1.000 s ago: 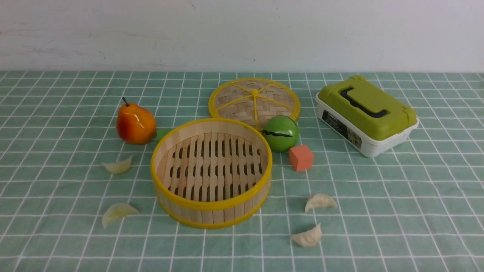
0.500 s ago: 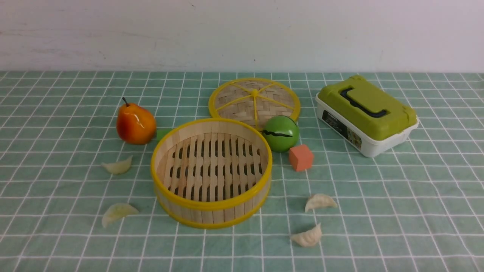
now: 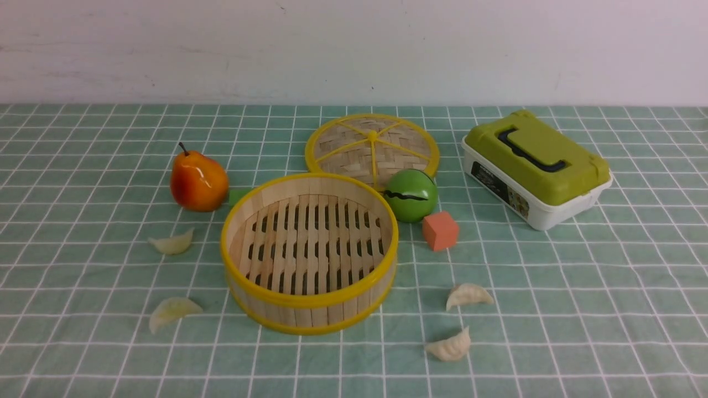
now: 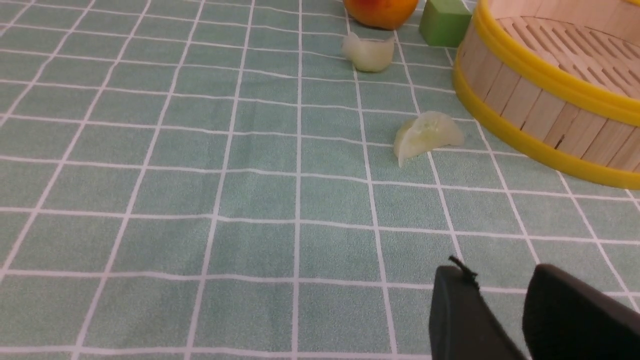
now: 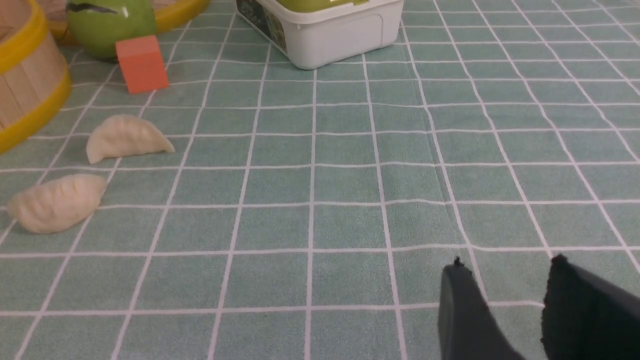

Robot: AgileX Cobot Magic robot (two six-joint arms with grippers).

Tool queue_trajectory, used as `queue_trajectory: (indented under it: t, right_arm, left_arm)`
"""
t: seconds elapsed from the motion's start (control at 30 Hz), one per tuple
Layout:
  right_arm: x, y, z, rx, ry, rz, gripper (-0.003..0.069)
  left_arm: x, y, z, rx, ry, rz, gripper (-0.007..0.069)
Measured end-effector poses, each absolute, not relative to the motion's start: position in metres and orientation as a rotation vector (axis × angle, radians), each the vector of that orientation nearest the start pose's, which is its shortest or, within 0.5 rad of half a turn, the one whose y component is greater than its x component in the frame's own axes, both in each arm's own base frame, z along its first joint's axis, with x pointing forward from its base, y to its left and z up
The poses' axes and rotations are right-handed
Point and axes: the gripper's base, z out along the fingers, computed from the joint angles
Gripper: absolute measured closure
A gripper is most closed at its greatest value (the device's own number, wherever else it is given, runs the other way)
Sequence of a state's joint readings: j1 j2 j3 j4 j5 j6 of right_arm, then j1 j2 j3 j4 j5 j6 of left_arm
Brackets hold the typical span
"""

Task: Put the dumplings into the steamer on the table with the blue tablecloth.
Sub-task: 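Reach for and grasp a dumpling on the table with the left gripper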

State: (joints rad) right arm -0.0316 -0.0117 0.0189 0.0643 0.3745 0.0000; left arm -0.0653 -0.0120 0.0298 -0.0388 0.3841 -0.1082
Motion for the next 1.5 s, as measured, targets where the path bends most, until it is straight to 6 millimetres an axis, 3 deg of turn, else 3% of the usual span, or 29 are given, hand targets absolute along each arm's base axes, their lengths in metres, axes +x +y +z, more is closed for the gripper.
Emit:
queue_trajectory:
  t: [0.2, 0.53, 0.67, 0.7, 0.9, 1.0, 1.03, 1.07, 1.13, 1.2, 1.27, 1.37, 1.43, 1.5]
  right_arm:
    - [0.055, 0.0, 0.178, 0.066, 1.787, 0.032, 0.0419]
    - [0.052, -0.003, 0.225, 0.105, 1.26, 0.063, 0.0419]
    - [0.045, -0.004, 0.242, 0.209, 1.053, 0.236, 0.0419]
    - [0.043, -0.004, 0.246, 0.24, 0.994, 0.306, 0.0419]
    - [0.037, -0.005, 0.257, 0.289, 0.877, 0.444, 0.0419]
    - [0.032, -0.004, 0.276, 0.276, 0.846, 0.443, 0.0431]
    - [0.031, -0.004, 0.278, 0.272, 0.84, 0.44, 0.0434]
    - [0.027, -0.004, 0.293, 0.253, 0.839, 0.411, 0.0473]
    - [0.022, -0.003, 0.31, 0.233, 0.852, 0.374, 0.0536]
    - [0.02, -0.003, 0.326, 0.203, 0.893, 0.307, 0.0627]
    - [0.025, -0.002, 0.338, 0.172, 0.992, 0.226, 0.0671]
    - [0.04, -0.002, 0.339, 0.132, 1.137, 0.136, 0.0674]
    - [0.064, -0.002, 0.327, 0.081, 1.351, 0.049, 0.0668]
    - [0.079, -0.002, 0.314, 0.062, 1.511, 0.024, 0.0666]
  left_arm:
    - [0.054, -0.004, 0.177, -0.056, 1.8, -0.152, 0.0424]
    - [0.053, -0.003, 0.224, -0.06, 1.267, -0.178, 0.0414]
    - [0.046, -0.001, 0.24, -0.142, 1.076, -0.311, 0.0409]
    - [0.044, -0.001, 0.244, -0.198, 1.015, -0.415, 0.0408]
    - [0.036, 0.0, 0.262, -0.327, 0.872, -0.722, 0.041]
    - [0.026, -0.001, 0.3, -0.301, 0.879, -0.711, 0.0452]
    - [0.027, -0.001, 0.299, -0.301, 0.893, -0.704, 0.0452]
    - [0.024, -0.002, 0.323, -0.274, 0.93, -0.65, 0.0488]
    - [0.023, -0.002, 0.351, -0.256, 0.977, -0.592, 0.055]
    - [0.032, -0.002, 0.369, -0.245, 1.076, -0.522, 0.0601]
    - [0.051, -0.003, 0.386, -0.229, 1.188, -0.449, 0.0638]
    - [0.08, -0.005, 0.386, -0.236, 1.328, -0.406, 0.0638]
    - [0.12, -0.008, 0.363, -0.287, 1.604, -0.373, 0.0638]
    - [0.138, -0.01, 0.348, -0.319, 1.757, -0.362, 0.0638]
